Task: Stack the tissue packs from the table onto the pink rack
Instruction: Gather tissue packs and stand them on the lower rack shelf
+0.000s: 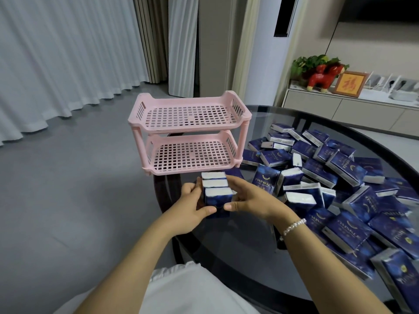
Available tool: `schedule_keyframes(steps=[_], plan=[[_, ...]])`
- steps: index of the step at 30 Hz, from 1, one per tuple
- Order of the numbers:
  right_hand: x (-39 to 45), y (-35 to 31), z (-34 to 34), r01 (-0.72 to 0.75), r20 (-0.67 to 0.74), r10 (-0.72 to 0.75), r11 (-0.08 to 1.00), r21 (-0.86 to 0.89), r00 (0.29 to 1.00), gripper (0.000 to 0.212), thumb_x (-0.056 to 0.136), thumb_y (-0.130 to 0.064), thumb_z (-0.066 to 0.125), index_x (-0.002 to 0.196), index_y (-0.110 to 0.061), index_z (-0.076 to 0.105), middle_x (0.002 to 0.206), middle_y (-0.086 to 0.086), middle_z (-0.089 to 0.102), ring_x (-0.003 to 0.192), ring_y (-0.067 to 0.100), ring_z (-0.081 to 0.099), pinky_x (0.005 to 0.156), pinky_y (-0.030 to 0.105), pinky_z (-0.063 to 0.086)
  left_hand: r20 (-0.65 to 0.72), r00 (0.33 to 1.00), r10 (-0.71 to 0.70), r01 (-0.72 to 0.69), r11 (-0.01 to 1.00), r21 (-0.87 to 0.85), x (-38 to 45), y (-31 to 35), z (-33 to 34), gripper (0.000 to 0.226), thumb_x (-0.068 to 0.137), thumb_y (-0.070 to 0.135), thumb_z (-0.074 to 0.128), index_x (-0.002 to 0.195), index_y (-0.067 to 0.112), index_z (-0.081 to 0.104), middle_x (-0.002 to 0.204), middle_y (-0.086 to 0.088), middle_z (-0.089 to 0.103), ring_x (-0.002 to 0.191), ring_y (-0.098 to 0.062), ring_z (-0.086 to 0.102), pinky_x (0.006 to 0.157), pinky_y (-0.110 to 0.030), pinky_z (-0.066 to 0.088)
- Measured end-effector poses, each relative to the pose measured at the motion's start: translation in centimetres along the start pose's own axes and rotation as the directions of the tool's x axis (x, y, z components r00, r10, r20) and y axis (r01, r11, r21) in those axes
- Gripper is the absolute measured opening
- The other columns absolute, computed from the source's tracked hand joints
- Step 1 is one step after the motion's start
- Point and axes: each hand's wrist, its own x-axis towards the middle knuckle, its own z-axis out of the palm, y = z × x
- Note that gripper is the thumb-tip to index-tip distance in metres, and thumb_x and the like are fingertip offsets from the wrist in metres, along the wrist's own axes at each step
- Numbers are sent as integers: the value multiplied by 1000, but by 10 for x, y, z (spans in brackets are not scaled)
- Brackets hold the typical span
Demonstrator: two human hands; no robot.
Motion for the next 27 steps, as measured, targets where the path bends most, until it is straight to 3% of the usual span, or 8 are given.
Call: schedule_keyframes(steps=[3,8,11,14,16,18,21,27], plan=[[1,1,0,-5,-10,5,1000,-7,1000,70,81,-10,70,140,-29,37,140,-8,49,98,27,61,89,40,52,-51,999,16,-16,1000,13,-1,3,2,71,89,36,61,148,29,22,121,7,26,103,-7,41,105,-24,34],[4,-1,-2,7,-34,-6,1000,22,999,61,86,7,59,139,-14,35,131,-8,49,79,-18,57,69,10,45,-168,986,-10,-7,995,-102,8,-2,-2,82,71,35,80,138,20,36,135,9,34,123,-9,43,106,-26,35],[6,-3,-3,20,-55,-17,999,48,998,55,87,5,59,134,-18,43,129,-8,55,101,-5,59,76,14,48,-136,991,-16,-13,977,-214,14,0,-3,95,65,30,85,142,26,28,138,11,44,126,-9,46,108,-31,38],[5,-18,-11,32,-66,-27,997,71,997,47,86,-1,61,114,-38,51,111,-20,62,86,-8,62,66,8,46,-145,989,16,-55,961,-272,24,9,-14,88,69,18,83,142,22,35,129,12,53,121,-6,52,103,-21,39],[10,-26,-18,27,-167,-17,998,59,986,42,85,-10,66,122,-27,54,116,-11,64,80,-6,63,59,9,46,-189,982,11,-70,949,-307,34,13,-26,75,71,12,81,136,20,44,120,13,59,111,-4,57,99,-19,41],[22,-25,-23,-31,-414,47,999,44,909,43,85,-17,67,125,-11,53,116,2,64,79,7,63,58,15,49,-224,974,-12,-57,952,-300,48,16,-37,70,74,14,79,134,22,43,117,14,58,108,-5,56,98,-21,41],[46,-15,-26,-182,-716,67,980,-85,695,37,87,-20,64,120,-10,50,112,5,61,90,15,59,70,23,46,-238,971,-33,-37,959,-283,79,17,-45,69,78,15,77,135,21,39,121,11,54,113,-9,53,100,-26,39],[84,-1,-20,-142,-778,-6,982,-123,629,13,91,-16,57,101,-11,53,96,3,57,88,18,54,67,20,34,-256,964,-67,-3,965,-263,145,11,-34,69,79,11,74,137,16,38,124,4,55,114,-12,51,99,-25,39]])
